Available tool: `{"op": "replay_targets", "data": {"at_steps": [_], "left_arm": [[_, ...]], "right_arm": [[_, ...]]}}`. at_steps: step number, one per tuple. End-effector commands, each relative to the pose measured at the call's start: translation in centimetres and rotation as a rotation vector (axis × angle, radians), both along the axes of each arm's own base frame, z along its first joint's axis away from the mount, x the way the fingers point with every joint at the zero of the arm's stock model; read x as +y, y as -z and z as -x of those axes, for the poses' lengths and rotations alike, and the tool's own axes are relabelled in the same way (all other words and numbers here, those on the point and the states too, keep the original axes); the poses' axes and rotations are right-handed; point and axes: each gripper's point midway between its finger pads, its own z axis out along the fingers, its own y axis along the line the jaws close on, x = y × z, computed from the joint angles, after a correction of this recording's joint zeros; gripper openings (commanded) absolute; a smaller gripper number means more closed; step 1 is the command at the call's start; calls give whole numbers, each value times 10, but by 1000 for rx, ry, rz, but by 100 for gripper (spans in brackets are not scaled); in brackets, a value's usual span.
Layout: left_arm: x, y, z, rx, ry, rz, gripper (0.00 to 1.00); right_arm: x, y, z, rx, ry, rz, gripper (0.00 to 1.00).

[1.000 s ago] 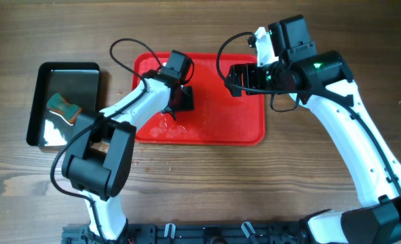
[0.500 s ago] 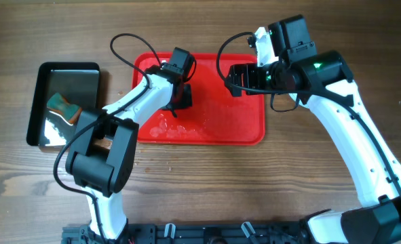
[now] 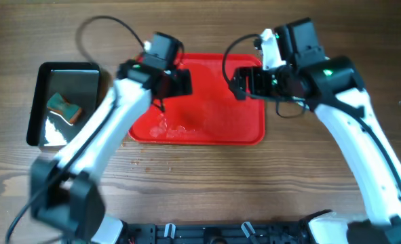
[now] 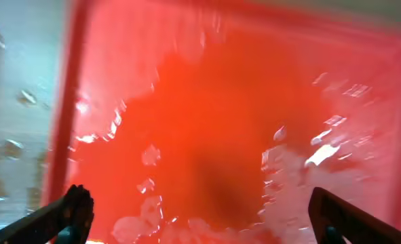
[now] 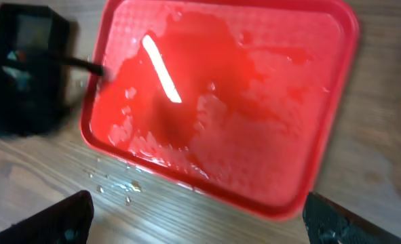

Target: Clean dirty plates on tray and stack at the side

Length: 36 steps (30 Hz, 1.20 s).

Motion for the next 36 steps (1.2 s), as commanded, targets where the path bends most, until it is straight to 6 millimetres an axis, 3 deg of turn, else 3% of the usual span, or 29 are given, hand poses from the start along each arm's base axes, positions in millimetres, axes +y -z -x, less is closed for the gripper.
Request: {"op": "replay_targets", "data": {"at_steps": [1,4,7,10,14,27,32,36], "left_arm": [[38,-41,0,-74,-102,17,100],[71,-35,2,-31,-182,1,100],[86,-34,2,-22,-220,-4,100],[90,-34,2,-21,-230,-3,100],[90,-34,2,-21,-229,-4,100],[90,-34,2,-21,-229,-4,100],[90,-34,2,-21,-230,-4,100],[90,-34,2,-21,-230,-4,100]], "right_arm": [[-36,-18,26,-24,114,103,100],[-70,-24,56,6,242,197,100],[-82,-37,82,-4,266,199,100],[-96,-54,125,-28,270,183,100],[-100,-57,147,-7,299,144,100],[-105,-54,136,-31,254,226,100],[-105,-66,99,-314,244,191,100],[-114,-51,88,-483,317,99,100]]}}
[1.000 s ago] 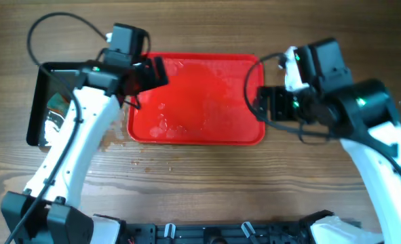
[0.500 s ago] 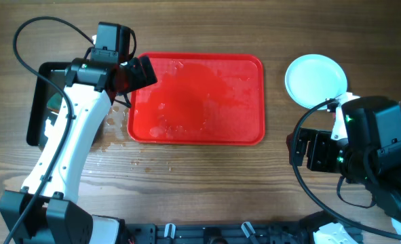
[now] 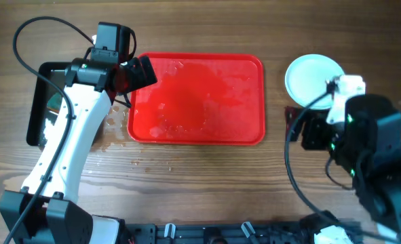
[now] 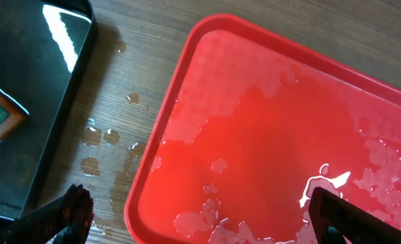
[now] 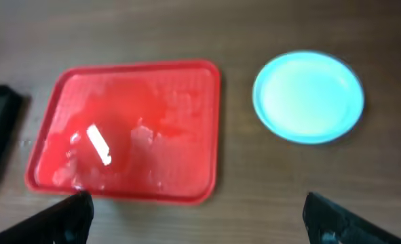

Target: Clean dirty plates on tray and stack at the side

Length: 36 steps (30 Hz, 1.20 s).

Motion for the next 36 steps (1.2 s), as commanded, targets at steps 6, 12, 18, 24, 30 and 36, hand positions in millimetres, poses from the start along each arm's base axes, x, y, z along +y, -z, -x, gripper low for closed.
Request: {"op": "replay_targets", "data": {"at_steps": [6,12,18,24,30,36], "left_arm": [[2,2,-1,3,-15,0,100],[2,2,-1,3,-15,-1,100],[2,2,-1,3,-15,0,100],[2,2,-1,3,-15,0,100],[2,2,-1,3,-15,-1,100],[2,2,-1,3,-15,0,100]], "right_arm": [[-23,57,-2,-388,6,-81,100],[-32,105,2,-554,40,-168,100],[-44,118,1,-657,99,-170,100],[-61,123,-5,-718,177,-103,100],[-73,126,-5,-723,162,124,100],[-71,126,-5,-725,138,166,100]]}}
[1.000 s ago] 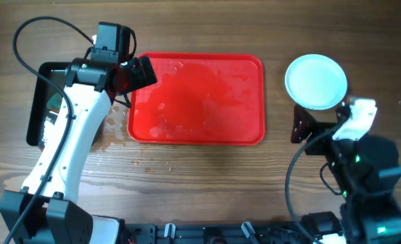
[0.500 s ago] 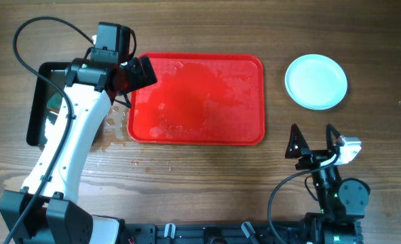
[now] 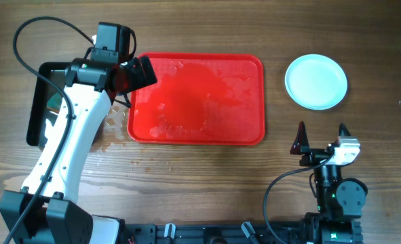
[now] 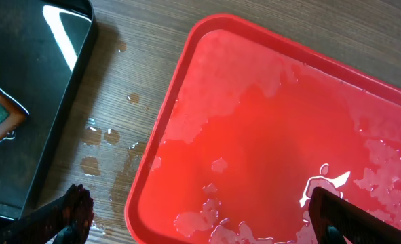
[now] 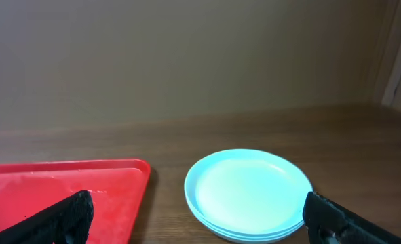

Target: Clean dirty plates on tray and stack at the side

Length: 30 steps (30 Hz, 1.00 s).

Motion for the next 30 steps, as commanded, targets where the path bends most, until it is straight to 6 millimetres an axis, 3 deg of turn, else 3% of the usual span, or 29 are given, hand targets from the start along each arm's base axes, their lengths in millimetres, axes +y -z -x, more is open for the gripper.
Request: {"op": "replay_targets", "data": {"at_steps": [1,24,26,30], "left_arm": [[2,2,-1,2,-15,0,100],[6,3,-1,9,33,-49,100],[3,13,0,37,40,-43,100],[-12,52,17,111,89,-14,100]], "right_arm": [[-3,-2,1,-10,16,47,100],[-3,-2,1,-10,16,47,100],[-3,-2,1,-10,16,47,100],[-3,-2,1,-10,16,47,100]]}}
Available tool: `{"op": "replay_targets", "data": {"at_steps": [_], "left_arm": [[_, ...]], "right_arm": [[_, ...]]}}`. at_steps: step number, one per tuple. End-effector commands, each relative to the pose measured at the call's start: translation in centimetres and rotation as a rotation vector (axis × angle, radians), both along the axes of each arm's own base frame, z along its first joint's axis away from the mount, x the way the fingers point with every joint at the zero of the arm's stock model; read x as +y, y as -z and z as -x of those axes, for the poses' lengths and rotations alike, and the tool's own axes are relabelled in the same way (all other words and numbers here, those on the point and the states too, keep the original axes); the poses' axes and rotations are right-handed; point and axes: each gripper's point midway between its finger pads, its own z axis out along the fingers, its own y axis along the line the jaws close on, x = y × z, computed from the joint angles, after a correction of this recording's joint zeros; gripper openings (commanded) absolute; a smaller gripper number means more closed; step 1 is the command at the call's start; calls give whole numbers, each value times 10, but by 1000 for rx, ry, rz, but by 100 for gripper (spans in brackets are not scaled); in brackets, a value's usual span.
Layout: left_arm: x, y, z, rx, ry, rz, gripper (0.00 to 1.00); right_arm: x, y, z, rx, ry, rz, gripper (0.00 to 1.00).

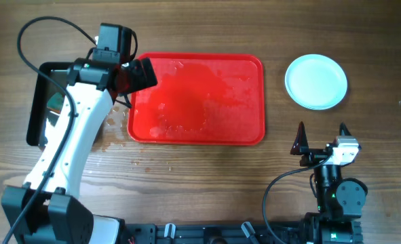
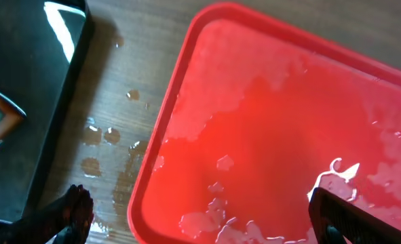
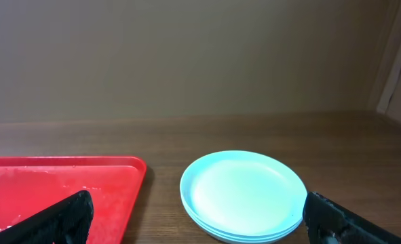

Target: Clean dirty plates on tray and stack at the side

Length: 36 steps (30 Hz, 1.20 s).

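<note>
The red tray (image 1: 197, 100) lies mid-table, wet with patches of foam (image 2: 207, 224), and carries no plates. A stack of light blue plates (image 1: 315, 81) sits to its right on the wood, also in the right wrist view (image 3: 244, 195). My left gripper (image 1: 136, 73) hovers over the tray's left edge, open and empty (image 2: 200, 220). My right gripper (image 1: 320, 135) rests low at the front right, open and empty (image 3: 200, 220), facing the plates.
A black tray (image 1: 37, 102) at the far left holds a teal and orange sponge, mostly hidden under the left arm in the overhead view. Water drops (image 2: 95, 135) lie on the wood between the two trays.
The left gripper has shifted slightly over the red tray's left edge. The right arm stays folded at the front right, and both grippers remain open.
Both open grippers were first over the wet red tray. Then the left one stood at the tray's left edge and the right arm was back on the right, below the plate stack. Then the right arm sat folded at the front right, as now.
</note>
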Motion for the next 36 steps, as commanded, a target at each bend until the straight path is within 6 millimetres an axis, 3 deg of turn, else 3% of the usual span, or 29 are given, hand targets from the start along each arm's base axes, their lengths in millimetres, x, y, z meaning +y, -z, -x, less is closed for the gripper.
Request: {"op": "replay_targets", "data": {"at_steps": [1,5,8,12,17,31,35,36], "left_arm": [[-10,48,23,103,59,-8,100],[-4,89,51,86,61,-6,100],[0,103,65,-61,61,21,100],[6,94,73,-254,48,55,100],[27,105,103,-352,-3,63,100],[30,77,124,-732,32,82,100],[31,76,132,-738,57,58,100],[29,68,131,-775,80,53,100]], "right_arm": [[-3,-2,1,-11,16,18,100],[-3,-1,1,-10,16,18,100],[-3,-1,1,-10,16,18,100],[-3,-1,1,-10,16,18,100],[-3,-1,1,-10,16,18,100],[-3,-2,1,-10,16,18,100],[-3,-2,1,-10,16,18,100],[-3,-2,1,-10,16,18,100]]}}
